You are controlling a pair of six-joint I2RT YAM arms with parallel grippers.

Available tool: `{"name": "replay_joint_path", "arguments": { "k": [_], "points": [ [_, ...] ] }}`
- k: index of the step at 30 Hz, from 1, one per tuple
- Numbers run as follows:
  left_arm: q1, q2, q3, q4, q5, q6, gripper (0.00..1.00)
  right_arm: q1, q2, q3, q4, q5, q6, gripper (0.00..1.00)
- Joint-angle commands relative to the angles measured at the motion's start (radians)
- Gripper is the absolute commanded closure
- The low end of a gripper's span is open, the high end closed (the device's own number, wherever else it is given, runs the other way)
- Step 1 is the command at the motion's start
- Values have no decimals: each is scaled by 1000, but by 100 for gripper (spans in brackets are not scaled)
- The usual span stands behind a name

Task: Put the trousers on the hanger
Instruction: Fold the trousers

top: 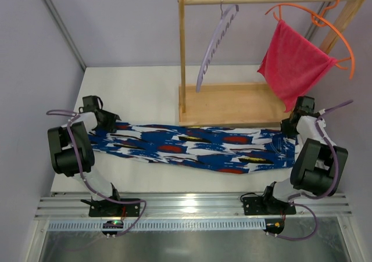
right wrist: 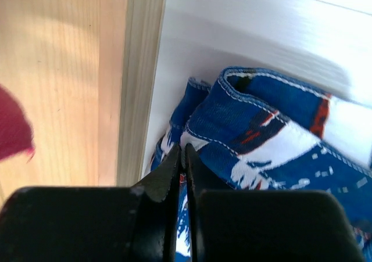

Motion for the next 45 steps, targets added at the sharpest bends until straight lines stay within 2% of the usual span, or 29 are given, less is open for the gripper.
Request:
{"name": "replay_joint_path", "arguments": {
  "k": [1, 3, 4, 7, 8, 10, 11, 16, 19, 22, 27, 30, 34, 39, 45],
  "points": [
    [33, 53, -37, -164, -259, 94, 56, 2, 99, 2, 285, 17, -78, 92],
    [33, 45, -41, -161, -255, 85, 56, 6, 139, 37, 268, -12, -136, 85],
    [33, 47, -38, -164, -253, 83, 56, 11, 147, 46, 256, -5, -151, 77],
    [33, 30, -20, -190, -244, 85, 55, 11, 121, 75, 215, -28, -225, 63],
    [33, 13, -17, -193, -242, 83, 55, 11, 116, 118, 139, -28, -242, 56],
    [30, -7, -2, -196, -219, 83, 54, 12, 109, 166, 31, -2, -269, 50],
    [24, -16, 7, -215, -218, 82, 54, 12, 104, 200, -74, 27, -271, 47],
    [-10, -91, 75, -273, -245, 88, 52, -15, 66, 205, -355, 103, -159, 41],
    [-19, -122, 104, -304, -255, 100, 51, -43, 9, 143, -433, 109, -92, 39],
    [-21, -140, 133, -310, -242, 131, 49, -79, -100, 59, -427, 104, -73, 32],
    [-24, -171, 172, -336, -238, 180, 48, -109, -276, -36, -445, 161, -47, 29],
    [-25, -195, 173, -322, -192, 203, 48, -116, -350, -151, -370, 135, -59, 28],
    [-27, -200, 156, -309, -134, 217, 48, -119, -459, -326, -156, 52, -101, 27],
    [-27, -168, 109, -281, -87, 211, 48, -119, -490, -403, -19, 18, -128, 26],
    [-27, -82, 100, -284, -95, 214, 48, -119, -396, -429, 83, 18, -130, 26]
  ]
}}
